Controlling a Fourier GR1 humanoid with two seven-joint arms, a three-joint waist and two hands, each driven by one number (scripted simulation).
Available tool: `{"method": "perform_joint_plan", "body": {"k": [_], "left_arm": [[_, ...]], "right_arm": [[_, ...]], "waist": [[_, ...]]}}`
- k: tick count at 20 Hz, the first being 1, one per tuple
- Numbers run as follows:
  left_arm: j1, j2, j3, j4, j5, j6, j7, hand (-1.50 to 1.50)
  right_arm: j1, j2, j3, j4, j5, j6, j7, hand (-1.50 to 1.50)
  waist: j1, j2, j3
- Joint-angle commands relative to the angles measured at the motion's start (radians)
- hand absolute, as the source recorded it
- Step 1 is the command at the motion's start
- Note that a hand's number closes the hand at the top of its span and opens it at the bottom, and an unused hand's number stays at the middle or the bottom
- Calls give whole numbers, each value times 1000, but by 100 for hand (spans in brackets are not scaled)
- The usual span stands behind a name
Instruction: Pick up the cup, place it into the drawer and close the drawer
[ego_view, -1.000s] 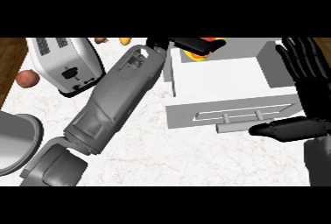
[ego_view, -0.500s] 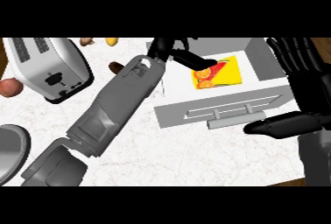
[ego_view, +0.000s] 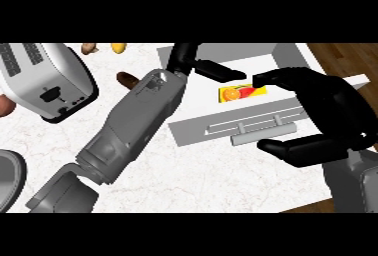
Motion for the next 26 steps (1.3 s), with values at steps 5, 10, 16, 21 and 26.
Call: {"method": "perform_joint_plan", "body": {"k": [5, 10, 16, 21, 26], "left_arm": [[-14, 0, 53, -44, 140, 37, -121, -150], [-21, 0, 42, -23, 164, 65, -150, -150], [27, 0, 51, -23, 216, 60, -202, -150], [105, 0, 64, -58, 203, -12, -244, -150], [165, 35, 73, -140, 205, -41, -218, -150]], "right_arm": [[28, -117, 142, 31, -33, 248, 73, 150], [132, -230, 179, -9, 135, 288, 93, -150], [161, -198, 286, 16, 488, 140, 2, -150], [113, -111, 383, 297, 688, -3, -59, -150], [22, -123, 380, 624, 760, -35, -238, -150]], "waist": [[55, -14, 0], [96, -32, 1], [150, -36, 1], [226, -39, 1], [270, -45, 1]]}}
